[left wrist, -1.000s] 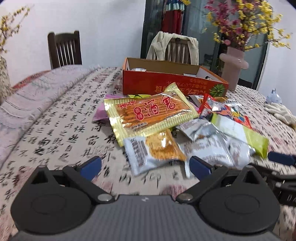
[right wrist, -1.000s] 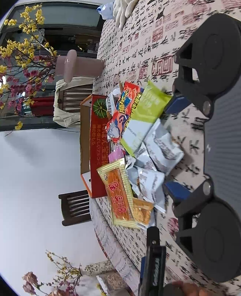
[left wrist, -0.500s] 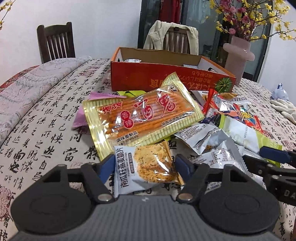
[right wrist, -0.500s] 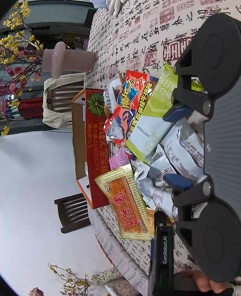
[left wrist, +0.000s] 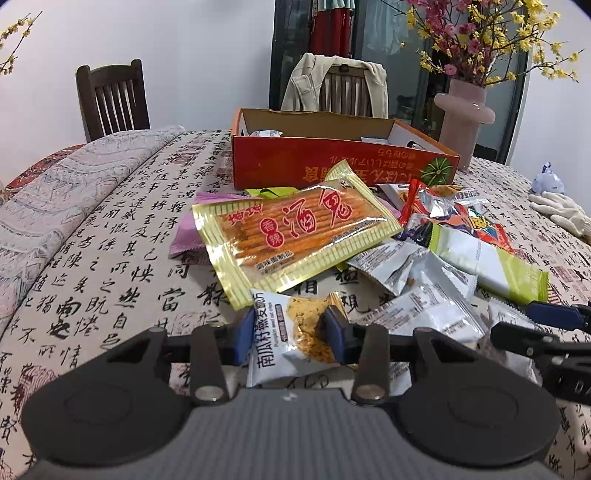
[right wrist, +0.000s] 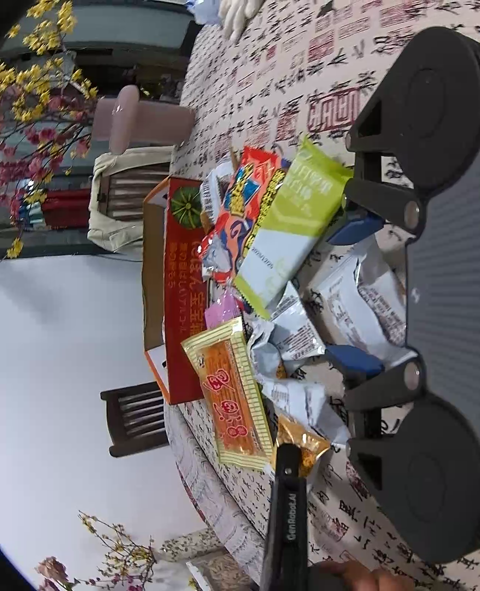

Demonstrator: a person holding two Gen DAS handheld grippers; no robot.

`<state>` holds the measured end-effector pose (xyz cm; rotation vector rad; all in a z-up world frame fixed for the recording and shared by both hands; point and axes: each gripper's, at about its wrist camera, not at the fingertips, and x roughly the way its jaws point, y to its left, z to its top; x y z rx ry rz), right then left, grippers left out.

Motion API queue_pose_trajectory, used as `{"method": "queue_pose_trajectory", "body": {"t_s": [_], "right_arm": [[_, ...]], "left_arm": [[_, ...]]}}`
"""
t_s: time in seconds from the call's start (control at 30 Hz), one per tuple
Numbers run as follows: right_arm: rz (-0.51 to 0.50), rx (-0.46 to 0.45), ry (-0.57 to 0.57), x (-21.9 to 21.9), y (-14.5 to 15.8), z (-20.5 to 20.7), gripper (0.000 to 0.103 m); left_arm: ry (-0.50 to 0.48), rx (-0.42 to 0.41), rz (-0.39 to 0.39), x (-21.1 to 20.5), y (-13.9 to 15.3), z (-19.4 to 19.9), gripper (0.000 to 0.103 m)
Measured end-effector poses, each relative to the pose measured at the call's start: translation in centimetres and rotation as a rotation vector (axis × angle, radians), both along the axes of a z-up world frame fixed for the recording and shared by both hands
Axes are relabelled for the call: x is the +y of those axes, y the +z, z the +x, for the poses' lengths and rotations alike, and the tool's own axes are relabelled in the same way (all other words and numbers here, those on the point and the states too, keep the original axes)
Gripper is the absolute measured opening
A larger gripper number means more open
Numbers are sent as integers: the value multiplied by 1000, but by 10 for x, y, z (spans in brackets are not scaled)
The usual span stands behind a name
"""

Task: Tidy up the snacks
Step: 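Grasp a white packet with the right gripper while the left grasps a biscuit packet, then lift both packets and drop them into the orange box, opening both grippers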

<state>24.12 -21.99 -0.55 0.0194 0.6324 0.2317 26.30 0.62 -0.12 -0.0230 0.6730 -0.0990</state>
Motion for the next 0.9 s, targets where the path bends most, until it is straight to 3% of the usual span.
{"method": "queue_pose_trajectory", "body": {"t_s": [0.17,0.2,0.27,0.37,0.43,0.57,0.67,0.77,0.83,0.9], "right_arm": [[63,43,1,-3,-1,-1,63],[61,50,10,-1,-2,1,68],[41,74,33,6,-6,5,78],[8,77,74,16,-9,4,79],[-14,71,93,20,-10,3,77],[-39,66,111,21,-9,1,65],[-26,70,120,16,-7,1,56],[-25,68,97,8,-7,1,55],[-19,67,85,3,-7,1,54],[-13,62,78,-1,-6,1,51]], "left_arm": [[-15,0,-8,3,2,-6,38],[-18,2,-8,4,2,-8,39],[-15,7,-11,7,2,-10,48],[-28,22,-12,12,-1,-16,58],[-41,27,-19,14,-3,-20,76],[-74,11,-18,10,-5,-20,85],[-141,-6,-11,8,-3,-16,100],[-125,5,12,9,-6,-9,91],[-140,27,-22,11,-8,-7,67],[-155,39,-54,11,-8,-10,55]]}}
